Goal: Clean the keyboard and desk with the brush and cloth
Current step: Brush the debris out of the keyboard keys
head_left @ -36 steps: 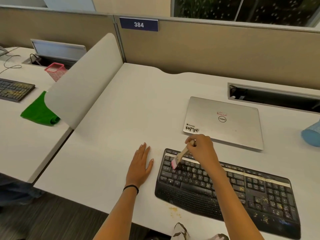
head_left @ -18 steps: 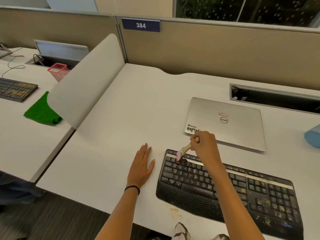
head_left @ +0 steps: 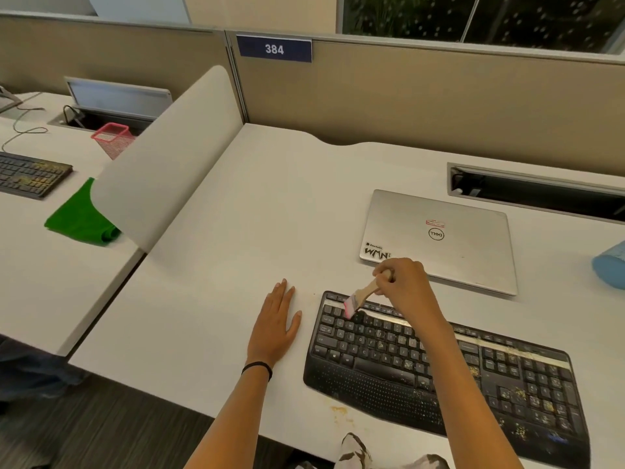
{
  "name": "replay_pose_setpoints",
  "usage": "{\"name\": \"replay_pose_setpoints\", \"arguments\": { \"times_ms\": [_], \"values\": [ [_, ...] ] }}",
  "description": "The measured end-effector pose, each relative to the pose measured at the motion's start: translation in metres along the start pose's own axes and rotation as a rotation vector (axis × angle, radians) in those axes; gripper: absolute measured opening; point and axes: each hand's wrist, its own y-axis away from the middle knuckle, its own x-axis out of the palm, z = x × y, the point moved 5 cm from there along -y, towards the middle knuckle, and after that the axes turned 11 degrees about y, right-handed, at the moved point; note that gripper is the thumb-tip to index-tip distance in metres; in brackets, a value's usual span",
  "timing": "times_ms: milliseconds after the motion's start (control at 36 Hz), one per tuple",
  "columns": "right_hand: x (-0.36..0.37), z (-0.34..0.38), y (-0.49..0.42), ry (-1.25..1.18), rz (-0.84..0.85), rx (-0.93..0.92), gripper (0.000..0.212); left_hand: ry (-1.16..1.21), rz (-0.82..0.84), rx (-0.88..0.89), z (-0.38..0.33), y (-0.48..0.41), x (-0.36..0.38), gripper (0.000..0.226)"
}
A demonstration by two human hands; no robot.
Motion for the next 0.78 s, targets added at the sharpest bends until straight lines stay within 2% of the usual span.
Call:
{"name": "replay_pose_setpoints", "arguments": {
  "times_ms": [83,139,333,556,778],
  "values": [
    [-0.009,-0.005,0.002,0.053,-0.138,-0.008,0.020,0.008,0.000,-0.002,0.000,0.000,0.000,0.066],
    [-0.013,-0.003,0.004,0.055,-0.171,-0.026,0.019,0.007,0.000,-0.005,0.000,0.000,0.001,0.066],
    [0.001,-0.005,0.003,0.045,0.001,-0.044,0.019,0.010,-0.008,-0.003,-0.001,0.000,-0.001,0.066],
    [-0.014,-0.009,0.007,0.150,-0.190,-0.073,0.024,0.002,0.001,-0.003,-0.001,0.000,-0.001,0.066],
    [-0.025,-0.027,0.003,0.169,-0.109,-0.105,0.023,0.008,0.001,-0.003,-0.001,0.000,-0.001,0.065]
  ]
}}
